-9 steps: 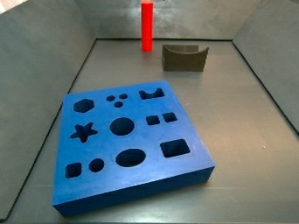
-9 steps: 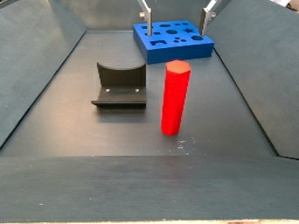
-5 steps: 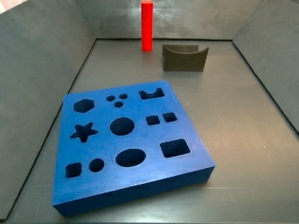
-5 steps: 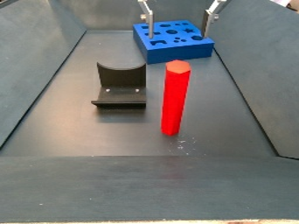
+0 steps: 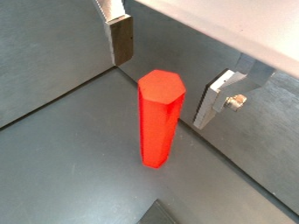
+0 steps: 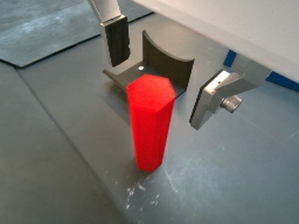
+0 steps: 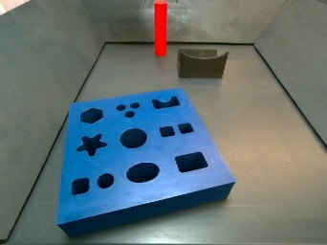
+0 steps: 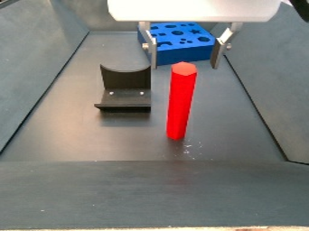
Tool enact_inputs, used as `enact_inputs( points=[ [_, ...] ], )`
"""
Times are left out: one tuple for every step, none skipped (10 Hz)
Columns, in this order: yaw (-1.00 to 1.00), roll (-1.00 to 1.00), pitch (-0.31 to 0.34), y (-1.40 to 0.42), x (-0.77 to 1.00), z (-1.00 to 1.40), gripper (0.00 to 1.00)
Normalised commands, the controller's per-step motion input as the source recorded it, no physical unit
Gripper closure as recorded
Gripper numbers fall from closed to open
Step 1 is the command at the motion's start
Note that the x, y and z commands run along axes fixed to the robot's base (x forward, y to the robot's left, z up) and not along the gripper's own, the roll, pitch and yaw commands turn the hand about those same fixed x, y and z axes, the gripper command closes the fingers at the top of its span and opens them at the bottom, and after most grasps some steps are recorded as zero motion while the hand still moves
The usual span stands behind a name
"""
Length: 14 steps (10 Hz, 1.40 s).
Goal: Pick up the hexagon object. Move up. Move to above the board. Insert the hexagon object.
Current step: Pick up the hexagon object.
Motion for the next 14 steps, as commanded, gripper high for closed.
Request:
enact_inputs(
  points=[
    [0.0,0.0,-0.097,0.05,0.11,-0.85,0.0],
    [0.0,0.0,-0.093,0.15,0.06,-1.0,0.0],
    [0.0,-0.12,-0.133,0.29,-0.06,-0.5,0.0],
    [0.0,-0.06,-0.043,0.1,-0.02,-0.05,0.0],
    [0.0,0.0,0.0,0.0,0.0,-0.06,0.0],
    [-0.19,0.08,-0.059,-0.06,-0.27,-0.46,0.0],
    [0.0,0.0,0.0,0.0,0.0,0.0,1.0],
    [0.0,0.03,0.0,-0.08,0.0,-0.01,1.0],
    [0.0,0.0,0.0,0.0,0.0,0.0,1.0],
    [0.0,0.0,0.0,0.0,0.0,0.0,1.0],
    [0.0,0.0,0.0,0.0,0.0,0.0,1.0],
    [0.0,0.0,0.0,0.0,0.0,0.0,1.0],
    [0.0,0.0,0.0,0.0,0.0,0.0,1.0],
    [0.0,0.0,0.0,0.0,0.0,0.0,1.0]
  ],
)
